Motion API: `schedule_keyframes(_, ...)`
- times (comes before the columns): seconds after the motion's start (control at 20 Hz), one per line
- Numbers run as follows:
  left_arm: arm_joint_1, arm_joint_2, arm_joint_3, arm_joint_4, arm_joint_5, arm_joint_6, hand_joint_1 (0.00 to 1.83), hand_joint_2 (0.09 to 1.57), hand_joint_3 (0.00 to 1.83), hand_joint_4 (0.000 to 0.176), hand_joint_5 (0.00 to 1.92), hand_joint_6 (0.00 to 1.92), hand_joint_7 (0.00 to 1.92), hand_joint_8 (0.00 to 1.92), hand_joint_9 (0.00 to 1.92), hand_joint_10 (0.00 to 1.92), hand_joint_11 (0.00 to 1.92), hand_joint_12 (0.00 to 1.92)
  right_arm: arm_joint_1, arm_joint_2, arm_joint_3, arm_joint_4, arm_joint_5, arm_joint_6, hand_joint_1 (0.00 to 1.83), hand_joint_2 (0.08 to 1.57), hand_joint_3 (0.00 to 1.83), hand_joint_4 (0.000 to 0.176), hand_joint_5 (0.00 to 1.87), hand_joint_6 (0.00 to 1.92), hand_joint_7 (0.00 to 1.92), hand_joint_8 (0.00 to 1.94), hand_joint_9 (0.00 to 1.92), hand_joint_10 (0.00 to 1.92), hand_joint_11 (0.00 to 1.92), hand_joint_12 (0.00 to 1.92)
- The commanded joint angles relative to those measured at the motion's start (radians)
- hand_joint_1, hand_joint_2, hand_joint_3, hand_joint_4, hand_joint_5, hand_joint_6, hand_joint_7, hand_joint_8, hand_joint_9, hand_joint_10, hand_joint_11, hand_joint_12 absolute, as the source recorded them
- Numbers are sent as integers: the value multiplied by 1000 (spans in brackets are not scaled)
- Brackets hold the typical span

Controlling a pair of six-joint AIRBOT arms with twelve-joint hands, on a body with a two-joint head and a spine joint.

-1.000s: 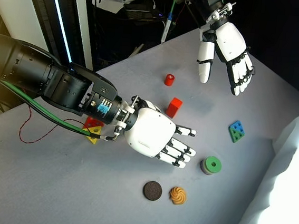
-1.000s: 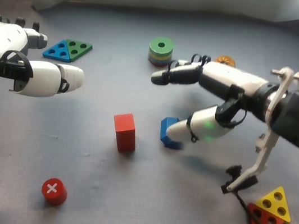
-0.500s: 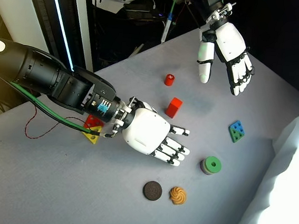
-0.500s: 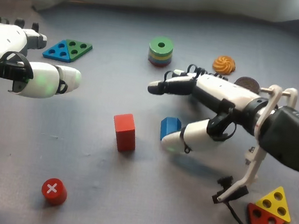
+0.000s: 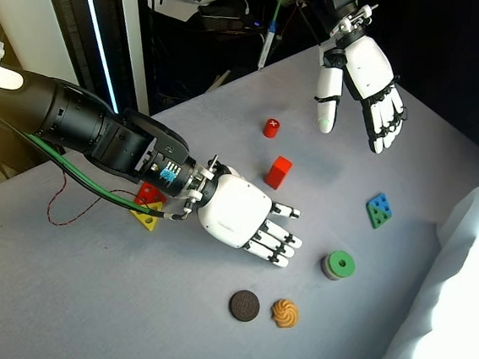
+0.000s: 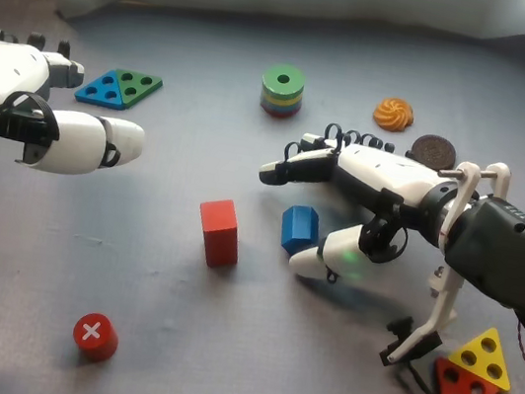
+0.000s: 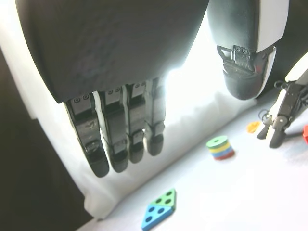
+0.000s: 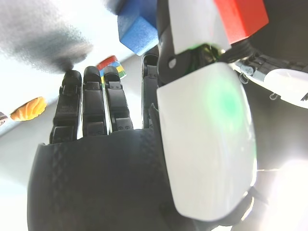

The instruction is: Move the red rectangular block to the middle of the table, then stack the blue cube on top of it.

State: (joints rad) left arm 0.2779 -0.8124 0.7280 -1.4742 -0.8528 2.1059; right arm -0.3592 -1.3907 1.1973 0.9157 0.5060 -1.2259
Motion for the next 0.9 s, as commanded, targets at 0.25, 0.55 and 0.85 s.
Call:
schedule_keyframes(0.25,-18,16,4,64,-54,7,85,1160,0,0,255,2,215,3,191,3,0,463,6,-2,3,49,71,-89,1128,967,6,176,482,10,0,0,0,0,0,0)
schedule_keyframes(0.55,-23,15,4,63,-54,12,65,1175,5,0,259,0,224,1,197,1,0,471,9,-2,4,49,76,-102,1026,926,0,176,637,58,0,0,0,0,0,0)
schedule_keyframes(0.85,-23,15,6,61,-54,14,106,1195,2,0,294,8,256,7,213,5,0,491,13,-2,5,49,76,-109,979,890,0,176,722,34,0,0,0,0,0,0)
